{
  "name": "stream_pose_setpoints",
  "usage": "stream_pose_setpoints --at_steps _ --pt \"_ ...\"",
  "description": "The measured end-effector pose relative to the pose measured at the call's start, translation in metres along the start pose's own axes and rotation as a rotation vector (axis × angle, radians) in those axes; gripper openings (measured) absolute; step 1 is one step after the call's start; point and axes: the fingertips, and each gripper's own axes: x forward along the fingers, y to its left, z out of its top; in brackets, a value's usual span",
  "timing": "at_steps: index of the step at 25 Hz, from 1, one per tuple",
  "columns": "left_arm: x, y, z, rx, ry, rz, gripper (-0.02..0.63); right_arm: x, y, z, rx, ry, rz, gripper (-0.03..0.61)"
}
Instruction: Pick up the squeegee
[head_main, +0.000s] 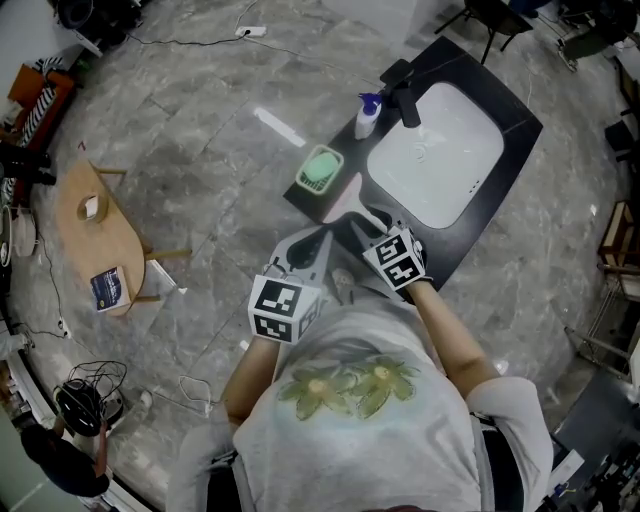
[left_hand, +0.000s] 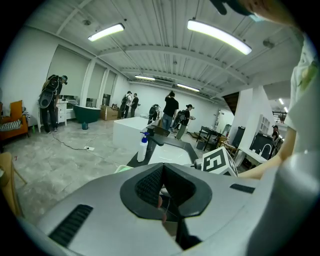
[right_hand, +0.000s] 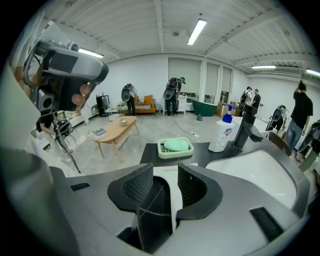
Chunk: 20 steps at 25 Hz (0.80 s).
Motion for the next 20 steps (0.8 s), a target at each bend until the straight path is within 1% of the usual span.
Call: stream_pose_setpoints --at_steps 5,10,16,20 --pt "0.01 0.005 -0.006 -0.007 0.021 0.004 0.009 0.011 -0.005 -0.007 -0.014 0.024 0.016 0.129" --pt "0.015 0.005 -0.007 -0.01 0.029 -0.005 0.009 0.022 -0.006 -0.019 -0.027 0.071 0.032 0.129" --pt "0.018 0.007 -0.007 -0.012 0.032 -0.006 0.009 0.034 -0.011 -0.031 -0.063 0.121 0.03 0.129" --pt "0.018 0.009 -0.011 -0.022 0.046 -0.002 0.009 0.04 -0.013 -0.039 -0.069 0.151 0.039 0.129"
